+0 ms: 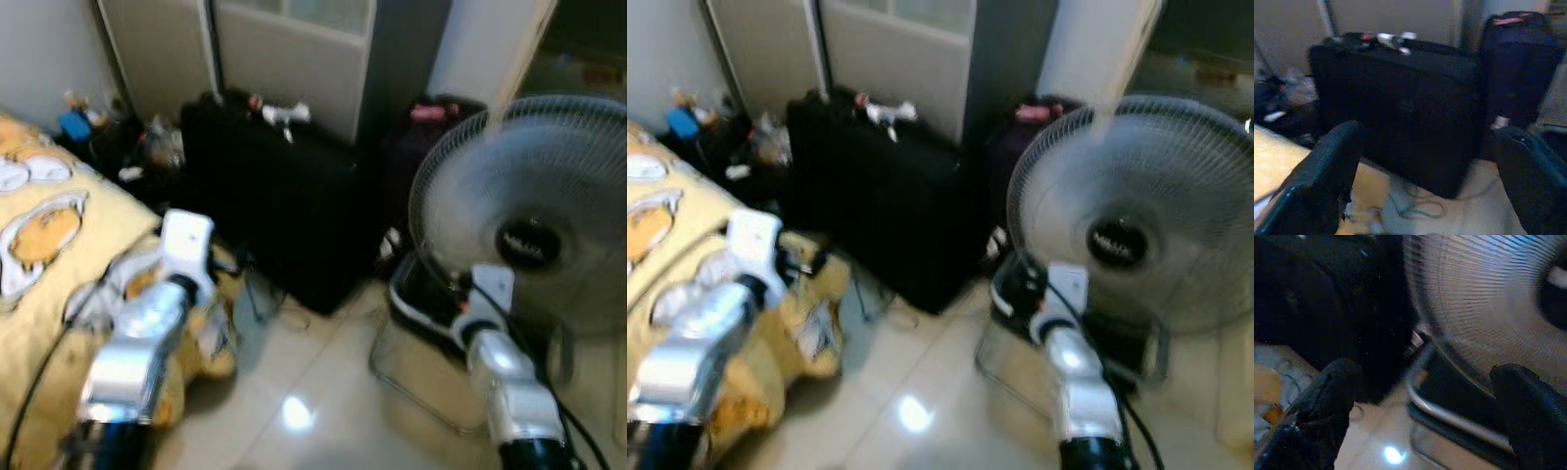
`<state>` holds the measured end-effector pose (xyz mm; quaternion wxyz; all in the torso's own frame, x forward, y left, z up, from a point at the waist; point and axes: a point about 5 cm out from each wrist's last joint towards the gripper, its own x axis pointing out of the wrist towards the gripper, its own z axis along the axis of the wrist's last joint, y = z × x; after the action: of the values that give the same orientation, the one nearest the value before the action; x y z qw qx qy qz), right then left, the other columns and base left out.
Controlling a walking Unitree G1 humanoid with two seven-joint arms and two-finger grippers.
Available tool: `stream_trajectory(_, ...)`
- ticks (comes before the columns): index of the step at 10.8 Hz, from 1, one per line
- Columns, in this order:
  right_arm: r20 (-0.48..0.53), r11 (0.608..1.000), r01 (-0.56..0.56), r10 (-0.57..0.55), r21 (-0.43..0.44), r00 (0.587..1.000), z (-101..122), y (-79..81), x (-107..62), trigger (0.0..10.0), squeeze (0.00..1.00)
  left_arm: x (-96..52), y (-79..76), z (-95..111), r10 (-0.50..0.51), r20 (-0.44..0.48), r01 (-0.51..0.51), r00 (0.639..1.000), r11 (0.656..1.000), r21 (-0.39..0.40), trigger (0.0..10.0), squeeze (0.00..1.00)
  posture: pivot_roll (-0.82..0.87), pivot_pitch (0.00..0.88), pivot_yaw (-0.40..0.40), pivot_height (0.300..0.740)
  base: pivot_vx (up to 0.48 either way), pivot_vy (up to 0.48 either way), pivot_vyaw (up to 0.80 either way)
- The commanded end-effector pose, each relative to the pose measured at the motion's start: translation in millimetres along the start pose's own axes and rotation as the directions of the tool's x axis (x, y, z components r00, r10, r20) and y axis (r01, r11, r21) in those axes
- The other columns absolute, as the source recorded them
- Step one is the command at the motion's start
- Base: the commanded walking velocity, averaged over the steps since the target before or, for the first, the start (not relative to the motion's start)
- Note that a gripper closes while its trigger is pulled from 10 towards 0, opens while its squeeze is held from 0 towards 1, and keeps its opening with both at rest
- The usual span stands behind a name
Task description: Clean up the room
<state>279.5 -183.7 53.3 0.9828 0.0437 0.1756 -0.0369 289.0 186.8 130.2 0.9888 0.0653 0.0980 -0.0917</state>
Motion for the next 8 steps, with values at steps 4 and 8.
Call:
stream_trajectory(4, 0.011, 1.0, -0.025, 0.025, -0.019, 1.0, 2.6, 2.1, -0.9, 10.0, 0.0, 0.3, 2.0, -2.8, 0.008, 0.002, -0.008, 1.0, 1.0, -0.007, 10.0, 0.0, 0.0, 0.0, -0.008, 0.74, 0.414, 0.0, -0.6)
stream_trajectory(8, -0.003, 0.999, -0.031, 0.031, -0.011, 1.0, -1.4, 1.5, -4.5, 10.0, 0.0, -3.9, 5.6, -6.9, -0.012, 0.0, 0.012, 1.0, 1.0, 0.007, 10.0, 0.0, 0.0, 0.0, -0.018, 0.74, 0.0, 0.0, 0.0)
